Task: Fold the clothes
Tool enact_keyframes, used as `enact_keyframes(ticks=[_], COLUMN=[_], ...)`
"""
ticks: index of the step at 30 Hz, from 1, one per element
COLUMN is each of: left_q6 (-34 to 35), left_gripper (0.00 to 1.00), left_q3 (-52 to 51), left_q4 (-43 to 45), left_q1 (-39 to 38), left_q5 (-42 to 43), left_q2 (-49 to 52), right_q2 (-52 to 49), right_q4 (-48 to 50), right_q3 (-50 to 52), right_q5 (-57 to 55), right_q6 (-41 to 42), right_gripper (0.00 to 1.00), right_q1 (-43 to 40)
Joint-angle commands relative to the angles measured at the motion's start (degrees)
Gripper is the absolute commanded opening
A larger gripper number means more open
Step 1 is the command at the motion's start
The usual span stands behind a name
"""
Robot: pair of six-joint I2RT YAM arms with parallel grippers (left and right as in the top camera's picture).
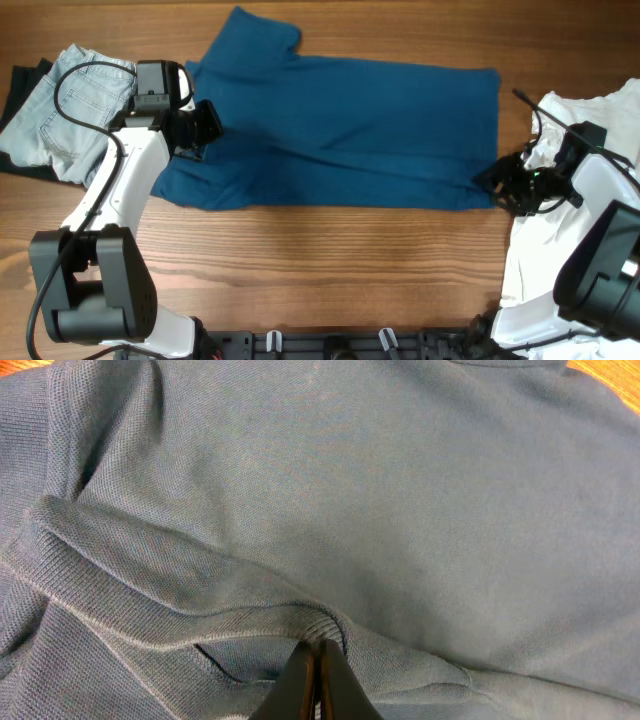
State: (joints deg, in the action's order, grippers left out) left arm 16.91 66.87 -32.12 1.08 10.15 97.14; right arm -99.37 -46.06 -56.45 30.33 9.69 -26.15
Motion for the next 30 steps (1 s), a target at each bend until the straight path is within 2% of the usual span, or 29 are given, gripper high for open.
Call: enact_keyframes(ticks=[1, 3, 6, 12, 17, 19, 21, 23, 25, 26, 30], left_q6=[0.2, 0.2, 0.2, 0.2, 0.2, 0.2, 0.2, 0.2, 0.0, 0.0, 0.0], left_gripper=[0.04, 0.04, 0.04, 0.04, 0.04, 0.04, 0.04, 0.04, 0.04, 0.04, 0.04], left_q3=[0.5, 0.5, 0.5, 0.5, 0.5, 0.5, 0.5, 0.5, 0.5, 0.5, 0.5], left_q4=[0.0, 0.0, 0.0, 0.0, -0.3, -0.5, -0.8, -0.7, -0.9, -1.1, -0.8], left_q1=[-0.2, -0.2, -0.2, -0.2, -0.2, -0.2, -0.2, -0.2, -0.2, -0.2, -0.2], left_q5=[-0.6, -0.6, -0.6, -0.6, -0.6, -0.6, -0.6, -0.6, -0.7, -0.8, -0.8], left_q2=[0.4, 0.4, 0.4, 0.4, 0.4, 0.4, 0.4, 0.4, 0.4, 0.4, 0.4], right_q2=[3.5, 3.5, 3.5, 3.2, 3.1, 3.1, 3.1, 3.2, 3.3, 3.6, 5.1], right_q4=[-0.2, 1.5, 3.6, -0.5, 7.9, 7.5, 8.5, 13.3, 14.1, 12.9, 10.9], right_q3=[-1.7, -1.7, -1.7, -0.4, 5.2, 5.5, 5.5, 5.5, 4.5, 3.0, 0.4], right_q5=[5.7, 5.7, 5.7, 2.3, -1.4, -2.1, -5.4, -4.8, -4.4, -4.4, 1.3], right_q6=[-1.8, -1.6, -0.2, -0.7, 5.7, 6.1, 7.7, 8.2, 7.0, 5.3, 5.8], right_gripper=[0.56, 0.54, 0.47, 0.49, 0.52, 0.52, 0.44, 0.2, 0.07, 0.04, 0.04], right_q1=[-0.3, -0.3, -0.3, 0.6, 2.7, 2.7, 2.7, 2.7, 2.7, 2.7, 2.7])
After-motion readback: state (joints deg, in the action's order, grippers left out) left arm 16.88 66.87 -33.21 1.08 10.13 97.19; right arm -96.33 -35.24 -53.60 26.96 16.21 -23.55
